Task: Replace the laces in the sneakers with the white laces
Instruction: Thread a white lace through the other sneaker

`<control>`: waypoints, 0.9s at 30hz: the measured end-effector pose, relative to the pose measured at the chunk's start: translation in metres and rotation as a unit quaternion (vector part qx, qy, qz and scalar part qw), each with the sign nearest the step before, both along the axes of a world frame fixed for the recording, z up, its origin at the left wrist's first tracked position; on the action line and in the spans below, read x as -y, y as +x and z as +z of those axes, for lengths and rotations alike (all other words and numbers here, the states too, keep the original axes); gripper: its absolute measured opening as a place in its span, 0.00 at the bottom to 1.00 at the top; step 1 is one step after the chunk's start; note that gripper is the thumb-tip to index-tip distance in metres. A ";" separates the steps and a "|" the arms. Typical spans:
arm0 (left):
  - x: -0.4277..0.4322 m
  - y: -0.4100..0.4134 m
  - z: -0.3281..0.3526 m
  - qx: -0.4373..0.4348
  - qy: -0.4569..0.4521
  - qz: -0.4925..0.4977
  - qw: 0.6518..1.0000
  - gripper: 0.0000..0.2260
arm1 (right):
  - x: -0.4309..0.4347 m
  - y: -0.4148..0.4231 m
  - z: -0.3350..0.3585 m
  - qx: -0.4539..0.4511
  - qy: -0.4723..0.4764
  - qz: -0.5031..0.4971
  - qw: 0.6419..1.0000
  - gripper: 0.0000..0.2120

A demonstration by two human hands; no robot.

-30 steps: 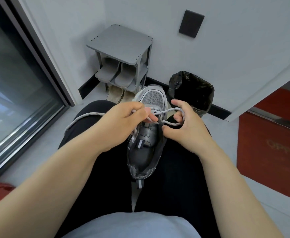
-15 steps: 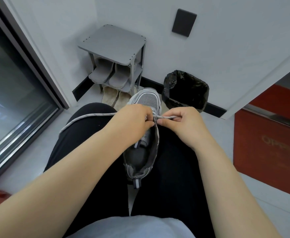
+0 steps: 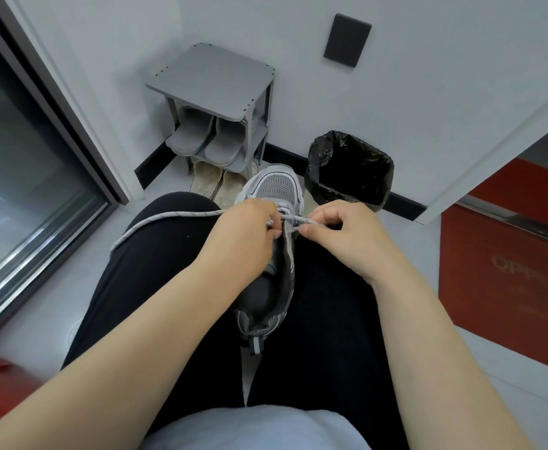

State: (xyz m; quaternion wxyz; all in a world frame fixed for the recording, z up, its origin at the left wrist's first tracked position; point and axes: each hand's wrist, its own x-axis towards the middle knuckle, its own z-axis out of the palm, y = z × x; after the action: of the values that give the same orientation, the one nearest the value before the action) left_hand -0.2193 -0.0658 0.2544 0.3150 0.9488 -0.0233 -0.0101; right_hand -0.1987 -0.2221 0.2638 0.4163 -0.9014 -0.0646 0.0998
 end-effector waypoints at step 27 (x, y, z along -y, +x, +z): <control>-0.036 -0.018 0.035 -0.018 -0.474 0.076 0.877 0.09 | -0.005 0.003 -0.007 -0.035 0.004 -0.007 0.999 0.08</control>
State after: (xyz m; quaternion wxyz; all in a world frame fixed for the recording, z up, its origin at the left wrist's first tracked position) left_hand -0.2373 -0.0297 0.2892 0.7273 0.6842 0.0526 0.0091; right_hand -0.1953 -0.2166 0.2572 0.4230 -0.8959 -0.0443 0.1286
